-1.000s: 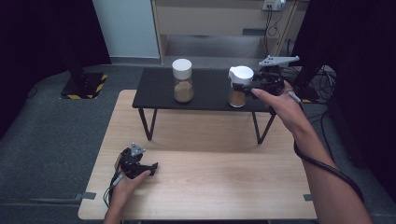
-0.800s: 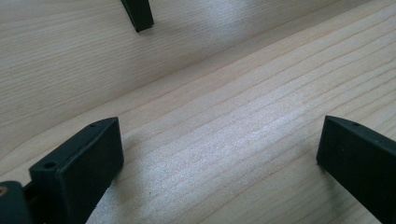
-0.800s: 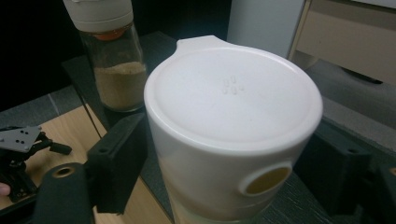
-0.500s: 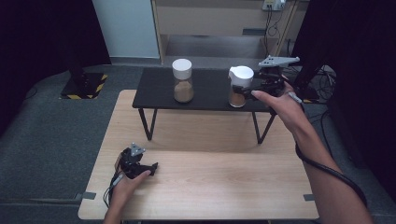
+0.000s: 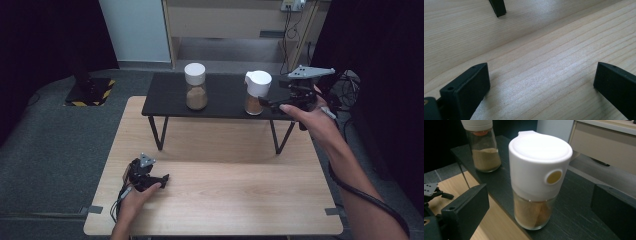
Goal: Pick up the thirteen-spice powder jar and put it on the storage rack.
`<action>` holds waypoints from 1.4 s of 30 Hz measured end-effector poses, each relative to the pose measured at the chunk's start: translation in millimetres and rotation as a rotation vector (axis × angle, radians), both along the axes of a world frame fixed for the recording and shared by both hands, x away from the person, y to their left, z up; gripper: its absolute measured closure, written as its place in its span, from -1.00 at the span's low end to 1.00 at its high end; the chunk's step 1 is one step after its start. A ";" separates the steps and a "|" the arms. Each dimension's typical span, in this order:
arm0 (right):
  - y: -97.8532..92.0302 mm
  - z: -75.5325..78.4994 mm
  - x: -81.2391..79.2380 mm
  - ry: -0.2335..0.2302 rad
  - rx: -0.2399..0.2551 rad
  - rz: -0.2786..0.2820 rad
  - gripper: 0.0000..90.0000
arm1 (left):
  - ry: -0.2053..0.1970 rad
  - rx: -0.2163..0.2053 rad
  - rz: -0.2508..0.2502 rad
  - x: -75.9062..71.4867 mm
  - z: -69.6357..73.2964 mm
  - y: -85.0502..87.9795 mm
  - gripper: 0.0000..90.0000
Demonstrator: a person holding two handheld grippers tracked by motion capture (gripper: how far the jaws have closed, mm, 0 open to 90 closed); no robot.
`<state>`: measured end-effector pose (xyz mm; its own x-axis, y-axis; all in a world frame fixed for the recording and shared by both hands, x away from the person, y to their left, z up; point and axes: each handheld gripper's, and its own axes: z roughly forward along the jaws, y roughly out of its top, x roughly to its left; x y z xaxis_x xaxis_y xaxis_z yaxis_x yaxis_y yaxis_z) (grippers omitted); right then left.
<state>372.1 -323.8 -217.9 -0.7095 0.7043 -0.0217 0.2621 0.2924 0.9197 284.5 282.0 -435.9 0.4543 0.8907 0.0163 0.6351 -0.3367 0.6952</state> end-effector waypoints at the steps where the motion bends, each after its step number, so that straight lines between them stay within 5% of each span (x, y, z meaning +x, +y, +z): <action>1: -1.3 -0.3 -1.9 0.005 0.001 0.003 -0.93 | 0.000 0.000 0.000 0.0 0.0 0.0 -1.00; 15: 1.6 -17.1 -38.4 0.037 -0.049 0.044 -0.87 | 0.000 0.000 0.000 0.0 0.0 0.0 -1.00; 19: 0.0 -30.5 -50.3 0.044 -0.022 0.035 -0.86 | 0.000 0.001 0.006 -0.8 0.1 -0.9 -1.00; 27: 2.4 -60.1 -61.5 0.083 -0.043 0.041 -0.90 | 0.001 0.001 0.016 -2.1 0.2 -2.5 -1.00; 42: 6.4 -113.6 -66.5 0.147 -0.044 0.023 -0.89 | 0.002 0.001 0.022 -2.9 0.5 -3.3 -1.00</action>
<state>305.6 -317.4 -331.4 -0.7230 0.6888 0.0533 0.3862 0.3391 0.8578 281.6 278.7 -435.4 0.4346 0.9005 0.0166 0.6436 -0.3234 0.6937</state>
